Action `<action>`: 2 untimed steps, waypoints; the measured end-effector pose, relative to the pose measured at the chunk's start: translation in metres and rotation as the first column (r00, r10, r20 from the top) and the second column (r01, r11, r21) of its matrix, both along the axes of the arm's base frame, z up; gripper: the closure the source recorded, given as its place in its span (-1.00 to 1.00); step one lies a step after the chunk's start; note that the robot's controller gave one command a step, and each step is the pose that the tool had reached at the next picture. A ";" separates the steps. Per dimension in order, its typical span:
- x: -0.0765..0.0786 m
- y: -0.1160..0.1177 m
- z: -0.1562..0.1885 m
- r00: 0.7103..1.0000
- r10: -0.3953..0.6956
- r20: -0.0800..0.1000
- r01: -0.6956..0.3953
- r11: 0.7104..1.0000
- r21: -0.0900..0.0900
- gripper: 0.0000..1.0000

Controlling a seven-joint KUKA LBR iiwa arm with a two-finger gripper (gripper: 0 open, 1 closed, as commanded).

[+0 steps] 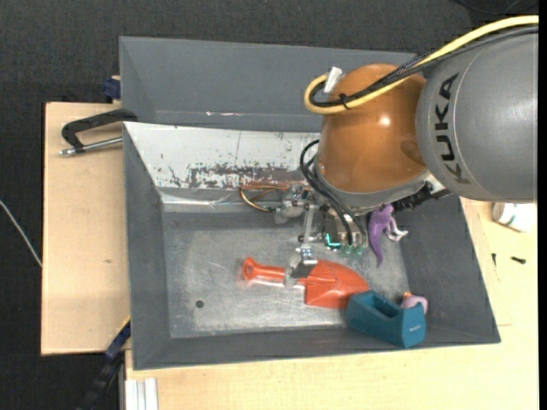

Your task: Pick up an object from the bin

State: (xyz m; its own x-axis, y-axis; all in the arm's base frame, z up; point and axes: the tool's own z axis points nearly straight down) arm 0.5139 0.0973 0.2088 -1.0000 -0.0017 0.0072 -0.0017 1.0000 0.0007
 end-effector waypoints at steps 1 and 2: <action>0.001 -0.001 0.004 1.000 -0.001 0.007 0.001 1.000 0.001 -1.00; -0.002 -0.008 -0.026 0.996 0.088 0.014 -0.088 0.996 0.001 -1.00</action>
Offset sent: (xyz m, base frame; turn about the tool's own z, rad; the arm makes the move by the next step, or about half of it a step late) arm -0.0155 -0.0313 -0.1078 -0.2971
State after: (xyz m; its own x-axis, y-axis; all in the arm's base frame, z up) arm 0.5120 0.0891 0.1826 -0.9960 -0.0897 -0.0064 -0.0897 0.9960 0.0015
